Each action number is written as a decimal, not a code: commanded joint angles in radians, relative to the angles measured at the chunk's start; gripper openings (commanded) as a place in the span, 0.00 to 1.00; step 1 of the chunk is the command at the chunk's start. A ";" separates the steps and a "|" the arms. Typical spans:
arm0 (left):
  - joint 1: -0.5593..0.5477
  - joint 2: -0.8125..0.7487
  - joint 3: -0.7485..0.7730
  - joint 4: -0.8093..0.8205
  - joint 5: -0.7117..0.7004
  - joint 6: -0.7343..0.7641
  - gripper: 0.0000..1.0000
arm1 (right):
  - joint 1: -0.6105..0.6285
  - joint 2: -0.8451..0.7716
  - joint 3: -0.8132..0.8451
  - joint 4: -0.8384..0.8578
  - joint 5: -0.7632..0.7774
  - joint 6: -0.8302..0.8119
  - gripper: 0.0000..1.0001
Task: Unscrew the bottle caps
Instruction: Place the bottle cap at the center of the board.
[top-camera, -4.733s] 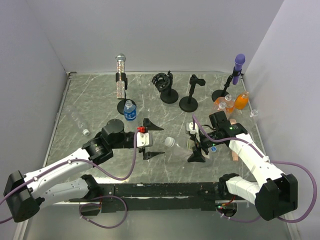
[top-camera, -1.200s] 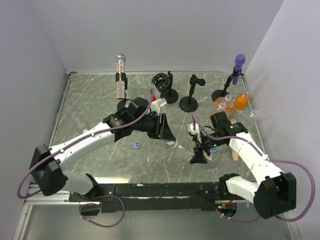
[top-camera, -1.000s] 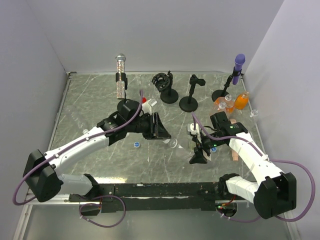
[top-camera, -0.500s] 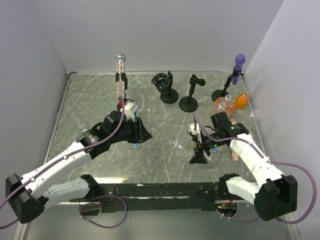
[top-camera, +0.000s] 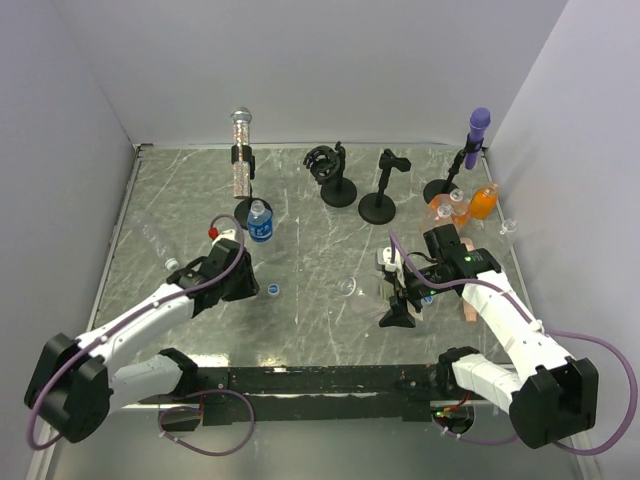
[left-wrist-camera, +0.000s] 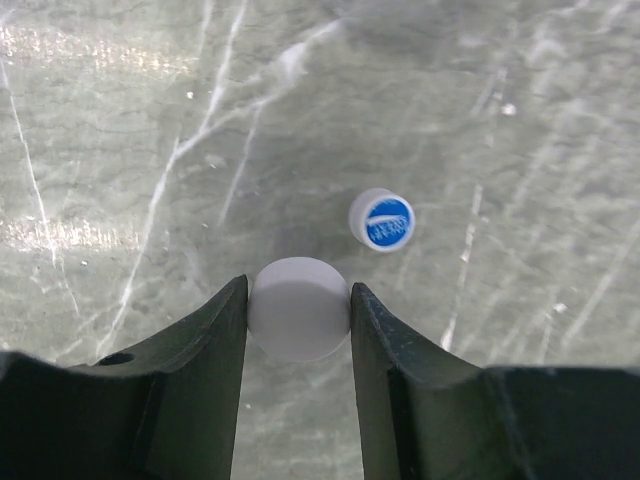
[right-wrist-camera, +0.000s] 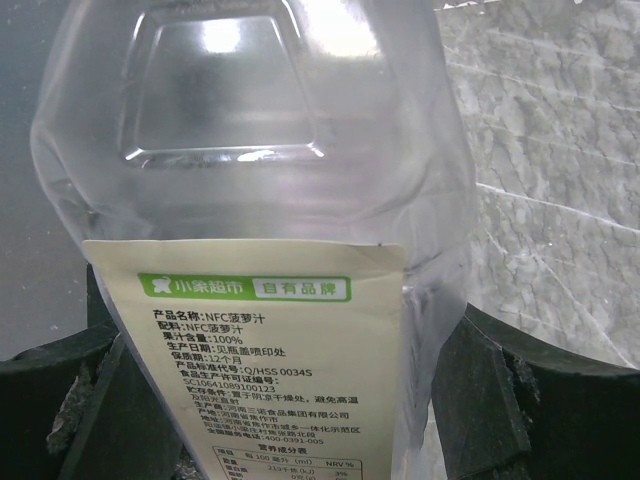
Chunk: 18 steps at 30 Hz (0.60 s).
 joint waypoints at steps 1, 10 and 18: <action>0.009 0.061 0.020 0.071 -0.046 -0.029 0.25 | 0.005 -0.025 0.028 0.023 -0.036 -0.016 0.14; 0.040 0.166 0.039 0.102 -0.020 -0.032 0.50 | 0.005 -0.044 0.024 0.026 -0.028 -0.016 0.14; 0.054 0.067 0.070 0.061 0.002 -0.030 0.72 | 0.005 -0.044 0.024 0.025 -0.028 -0.017 0.14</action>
